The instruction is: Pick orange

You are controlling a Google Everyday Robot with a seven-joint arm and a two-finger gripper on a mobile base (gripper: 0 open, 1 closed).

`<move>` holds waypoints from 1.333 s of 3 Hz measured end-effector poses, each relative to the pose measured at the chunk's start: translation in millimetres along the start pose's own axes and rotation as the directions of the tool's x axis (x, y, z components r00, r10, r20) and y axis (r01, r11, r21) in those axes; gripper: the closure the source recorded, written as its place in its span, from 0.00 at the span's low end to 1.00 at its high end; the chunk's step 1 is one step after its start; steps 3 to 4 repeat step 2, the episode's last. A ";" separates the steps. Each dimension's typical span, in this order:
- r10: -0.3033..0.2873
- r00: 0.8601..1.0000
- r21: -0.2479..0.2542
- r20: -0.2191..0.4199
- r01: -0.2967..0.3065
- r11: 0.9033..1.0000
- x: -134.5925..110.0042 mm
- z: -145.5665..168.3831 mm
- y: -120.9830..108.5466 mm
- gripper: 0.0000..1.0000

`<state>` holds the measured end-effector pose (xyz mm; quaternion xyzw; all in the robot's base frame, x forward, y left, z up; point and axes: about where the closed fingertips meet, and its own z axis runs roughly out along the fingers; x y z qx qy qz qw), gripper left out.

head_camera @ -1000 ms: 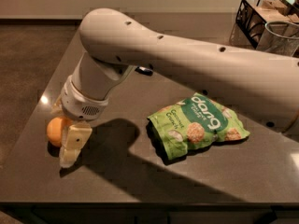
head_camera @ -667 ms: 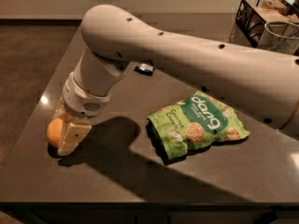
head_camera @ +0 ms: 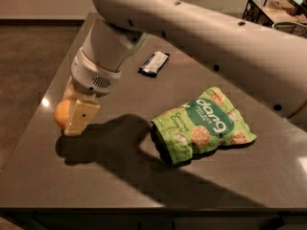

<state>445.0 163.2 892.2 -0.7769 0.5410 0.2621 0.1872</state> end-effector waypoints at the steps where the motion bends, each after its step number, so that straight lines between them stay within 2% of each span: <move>1: 0.018 1.000 0.034 0.019 -0.018 0.999 -11.3 -71.9 -14.4 1.00; 4: 0.018 1.000 0.034 0.019 -0.018 0.999 -11.4 -71.9 -14.4 1.00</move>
Offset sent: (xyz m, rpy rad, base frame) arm 0.0388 -0.0461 0.0907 0.0354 -0.0018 -0.0542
